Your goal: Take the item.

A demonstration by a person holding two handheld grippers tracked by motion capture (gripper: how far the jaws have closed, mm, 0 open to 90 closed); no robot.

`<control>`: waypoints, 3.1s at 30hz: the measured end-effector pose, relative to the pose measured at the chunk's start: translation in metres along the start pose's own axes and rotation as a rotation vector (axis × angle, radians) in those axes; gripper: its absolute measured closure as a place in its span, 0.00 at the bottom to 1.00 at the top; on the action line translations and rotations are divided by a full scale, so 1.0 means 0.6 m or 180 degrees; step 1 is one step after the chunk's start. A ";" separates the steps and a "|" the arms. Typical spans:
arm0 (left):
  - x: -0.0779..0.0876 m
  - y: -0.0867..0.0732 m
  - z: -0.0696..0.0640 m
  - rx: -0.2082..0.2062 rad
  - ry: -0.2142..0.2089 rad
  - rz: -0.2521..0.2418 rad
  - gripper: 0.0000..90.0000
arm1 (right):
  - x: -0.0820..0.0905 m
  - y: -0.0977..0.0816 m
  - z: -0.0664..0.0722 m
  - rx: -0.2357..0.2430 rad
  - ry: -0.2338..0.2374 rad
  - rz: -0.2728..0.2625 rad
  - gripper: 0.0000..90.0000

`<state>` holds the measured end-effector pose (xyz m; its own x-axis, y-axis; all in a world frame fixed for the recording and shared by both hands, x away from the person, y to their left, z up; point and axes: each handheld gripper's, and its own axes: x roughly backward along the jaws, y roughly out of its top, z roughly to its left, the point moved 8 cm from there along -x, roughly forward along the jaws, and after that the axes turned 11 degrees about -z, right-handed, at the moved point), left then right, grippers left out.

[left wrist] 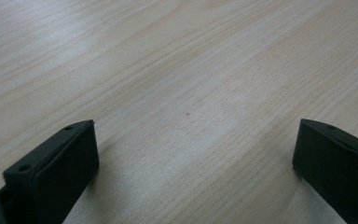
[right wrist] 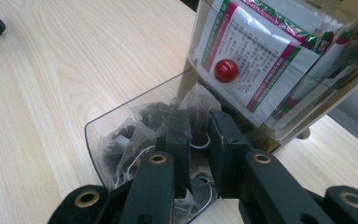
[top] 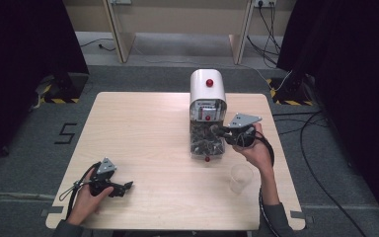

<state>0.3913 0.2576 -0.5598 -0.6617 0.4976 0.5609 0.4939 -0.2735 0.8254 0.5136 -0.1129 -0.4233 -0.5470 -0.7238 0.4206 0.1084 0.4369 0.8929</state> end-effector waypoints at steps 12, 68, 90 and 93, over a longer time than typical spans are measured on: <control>0.000 0.000 0.000 -0.0001 0.0000 0.0000 0.00 | 0.021 0.004 0.002 0.0008 -0.0041 -0.0025 0.88; 0.000 0.000 0.000 0.0001 0.0000 0.0000 0.00 | 0.193 -0.032 0.056 -0.0028 -0.0444 -0.0063 0.88; 0.000 0.000 0.000 0.0000 0.0000 0.0000 0.00 | 0.214 -0.042 0.068 -0.0033 -0.0466 -0.0029 0.88; 0.000 0.000 0.000 0.0000 0.0002 0.0000 0.00 | 0.215 -0.044 0.071 -0.0030 -0.0462 -0.0009 0.88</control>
<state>0.3913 0.2576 -0.5598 -0.6621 0.4970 0.5609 0.4939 -0.2736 0.8254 0.4047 -0.1952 -0.3996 -0.6616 -0.6398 0.3911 0.1143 0.4295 0.8958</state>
